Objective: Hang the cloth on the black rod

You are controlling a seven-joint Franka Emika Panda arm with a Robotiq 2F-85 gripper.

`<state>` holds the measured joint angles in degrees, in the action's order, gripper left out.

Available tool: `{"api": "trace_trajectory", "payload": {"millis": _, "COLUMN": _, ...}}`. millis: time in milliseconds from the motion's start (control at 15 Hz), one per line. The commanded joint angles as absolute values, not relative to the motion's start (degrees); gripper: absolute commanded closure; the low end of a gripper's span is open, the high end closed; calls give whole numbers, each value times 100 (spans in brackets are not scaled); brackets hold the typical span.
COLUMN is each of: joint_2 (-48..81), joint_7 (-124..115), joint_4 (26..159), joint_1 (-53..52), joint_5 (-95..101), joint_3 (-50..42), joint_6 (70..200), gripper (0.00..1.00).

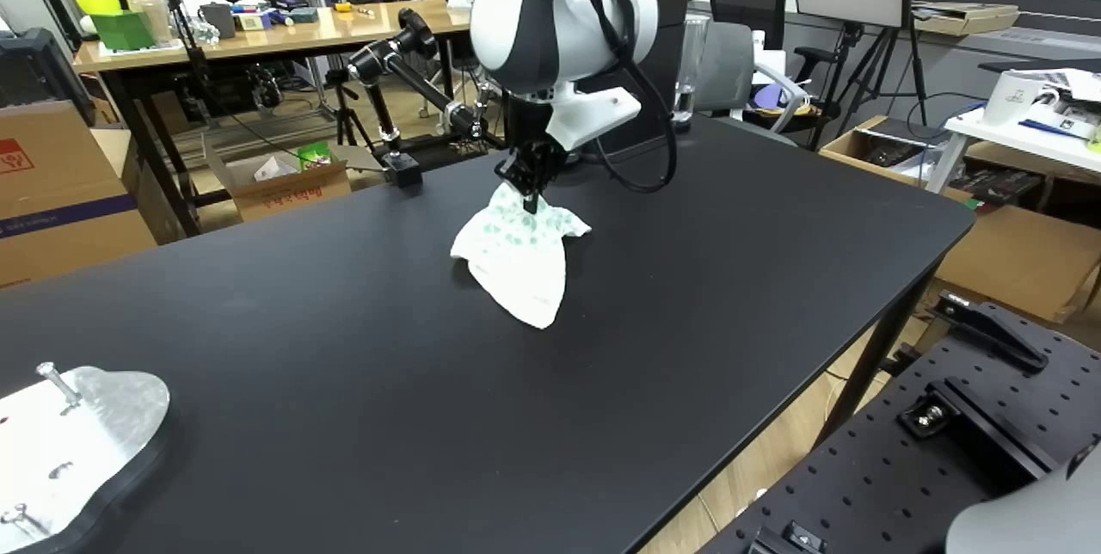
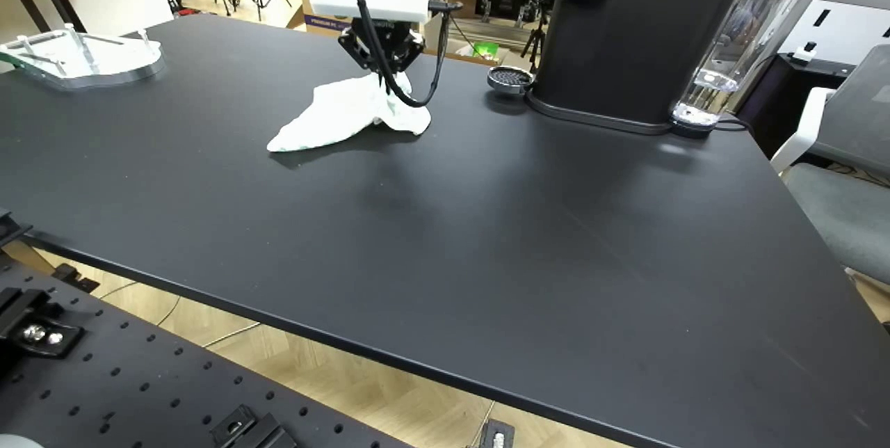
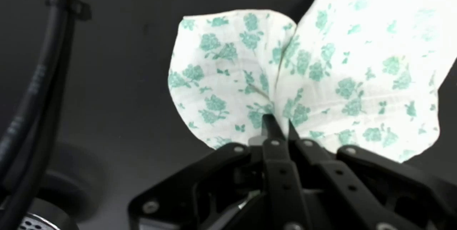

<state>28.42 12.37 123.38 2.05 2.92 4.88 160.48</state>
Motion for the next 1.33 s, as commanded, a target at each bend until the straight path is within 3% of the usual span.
{"api": "trace_trajectory", "payload": {"millis": 0, "joint_2": 2295, "joint_7": 515, "joint_4": 12372, "joint_1": -42, "joint_5": 198, "joint_3": 268, "joint_6": 15639, "gripper": 99}}
{"api": "trace_trajectory", "payload": {"millis": 467, "joint_2": 1033, "joint_7": -1040, "joint_4": 12223, "joint_1": -682, "joint_5": 1022, "joint_3": -354, "joint_6": 14899, "gripper": 99}}
{"api": "trace_trajectory", "payload": {"millis": 1267, "joint_2": 278, "joint_7": -1334, "joint_4": 11039, "joint_1": -885, "joint_5": 1076, "joint_3": 565, "joint_6": 12804, "gripper": 99}}
